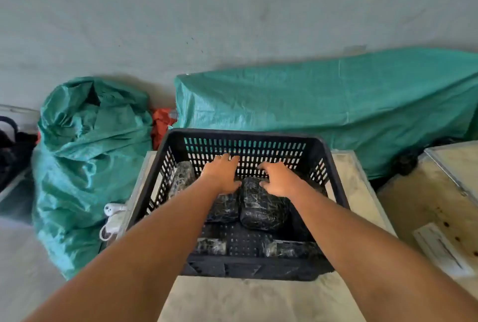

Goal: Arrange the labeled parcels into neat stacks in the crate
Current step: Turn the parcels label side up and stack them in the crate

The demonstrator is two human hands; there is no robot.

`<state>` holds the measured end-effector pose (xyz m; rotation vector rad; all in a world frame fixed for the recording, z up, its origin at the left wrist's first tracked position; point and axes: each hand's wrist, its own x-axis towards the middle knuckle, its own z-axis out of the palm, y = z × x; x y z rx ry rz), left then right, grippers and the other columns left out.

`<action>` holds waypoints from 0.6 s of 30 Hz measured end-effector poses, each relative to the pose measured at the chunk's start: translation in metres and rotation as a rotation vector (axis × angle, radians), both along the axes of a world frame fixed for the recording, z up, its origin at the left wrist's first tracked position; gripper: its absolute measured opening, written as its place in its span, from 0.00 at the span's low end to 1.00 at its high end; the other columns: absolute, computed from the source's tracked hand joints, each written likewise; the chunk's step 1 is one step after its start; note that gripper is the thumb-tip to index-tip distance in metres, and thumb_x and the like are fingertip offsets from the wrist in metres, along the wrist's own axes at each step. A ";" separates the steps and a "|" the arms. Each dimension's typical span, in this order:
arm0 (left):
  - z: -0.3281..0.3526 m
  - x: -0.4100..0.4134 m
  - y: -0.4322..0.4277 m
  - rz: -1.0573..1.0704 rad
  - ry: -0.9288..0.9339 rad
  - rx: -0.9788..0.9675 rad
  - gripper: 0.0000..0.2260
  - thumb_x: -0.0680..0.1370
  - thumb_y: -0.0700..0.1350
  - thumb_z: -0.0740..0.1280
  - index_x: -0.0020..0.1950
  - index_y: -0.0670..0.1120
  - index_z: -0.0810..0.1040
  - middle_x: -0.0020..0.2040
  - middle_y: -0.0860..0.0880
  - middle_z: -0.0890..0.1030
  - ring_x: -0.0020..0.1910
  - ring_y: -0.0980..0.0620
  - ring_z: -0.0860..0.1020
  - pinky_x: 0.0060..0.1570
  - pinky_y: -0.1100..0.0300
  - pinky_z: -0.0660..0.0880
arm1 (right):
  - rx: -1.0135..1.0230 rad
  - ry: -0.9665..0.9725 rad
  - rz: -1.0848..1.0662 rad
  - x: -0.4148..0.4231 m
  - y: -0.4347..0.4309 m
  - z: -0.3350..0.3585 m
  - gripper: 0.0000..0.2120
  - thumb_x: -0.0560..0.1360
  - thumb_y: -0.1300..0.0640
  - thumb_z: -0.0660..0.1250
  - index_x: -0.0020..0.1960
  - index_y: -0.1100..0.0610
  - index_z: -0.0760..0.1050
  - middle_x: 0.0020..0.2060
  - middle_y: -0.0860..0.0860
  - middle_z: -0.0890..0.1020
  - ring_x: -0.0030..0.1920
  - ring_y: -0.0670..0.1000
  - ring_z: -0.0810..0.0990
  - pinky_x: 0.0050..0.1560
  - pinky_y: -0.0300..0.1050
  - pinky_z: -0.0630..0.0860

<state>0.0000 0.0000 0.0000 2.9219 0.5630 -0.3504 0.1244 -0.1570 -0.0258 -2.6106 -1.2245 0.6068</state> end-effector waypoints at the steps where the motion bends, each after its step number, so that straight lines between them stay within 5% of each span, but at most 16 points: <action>1: -0.009 0.002 0.000 -0.006 0.062 -0.023 0.40 0.76 0.59 0.70 0.82 0.48 0.56 0.80 0.40 0.60 0.77 0.38 0.63 0.67 0.37 0.71 | -0.066 0.017 0.005 0.002 0.003 -0.007 0.30 0.78 0.51 0.72 0.76 0.54 0.68 0.65 0.57 0.81 0.59 0.58 0.82 0.58 0.54 0.79; 5: -0.053 0.005 0.004 -0.044 0.193 -0.088 0.44 0.75 0.58 0.71 0.83 0.49 0.49 0.83 0.40 0.48 0.81 0.38 0.51 0.75 0.37 0.61 | -0.194 0.066 0.001 0.007 0.008 -0.036 0.35 0.76 0.47 0.73 0.79 0.53 0.64 0.68 0.55 0.78 0.65 0.57 0.79 0.62 0.55 0.78; 10: -0.106 0.008 0.020 -0.123 0.289 -0.156 0.48 0.77 0.55 0.70 0.82 0.45 0.37 0.82 0.43 0.36 0.80 0.38 0.38 0.77 0.41 0.43 | -0.255 0.038 0.025 0.015 0.017 -0.073 0.33 0.76 0.45 0.72 0.77 0.51 0.66 0.76 0.56 0.68 0.76 0.60 0.65 0.73 0.67 0.65; 14: -0.129 0.005 0.027 -0.131 0.360 -0.174 0.46 0.79 0.49 0.69 0.82 0.45 0.37 0.81 0.46 0.33 0.80 0.38 0.36 0.77 0.40 0.45 | -0.288 0.091 0.006 0.028 0.026 -0.086 0.29 0.75 0.44 0.72 0.71 0.50 0.66 0.72 0.55 0.71 0.73 0.59 0.68 0.70 0.71 0.63; 18: -0.147 0.002 0.028 -0.126 0.336 -0.199 0.45 0.79 0.45 0.70 0.82 0.45 0.37 0.76 0.48 0.28 0.79 0.38 0.34 0.77 0.43 0.44 | -0.343 0.132 -0.060 0.045 0.038 -0.087 0.42 0.68 0.40 0.79 0.73 0.52 0.63 0.72 0.56 0.71 0.72 0.62 0.68 0.69 0.71 0.63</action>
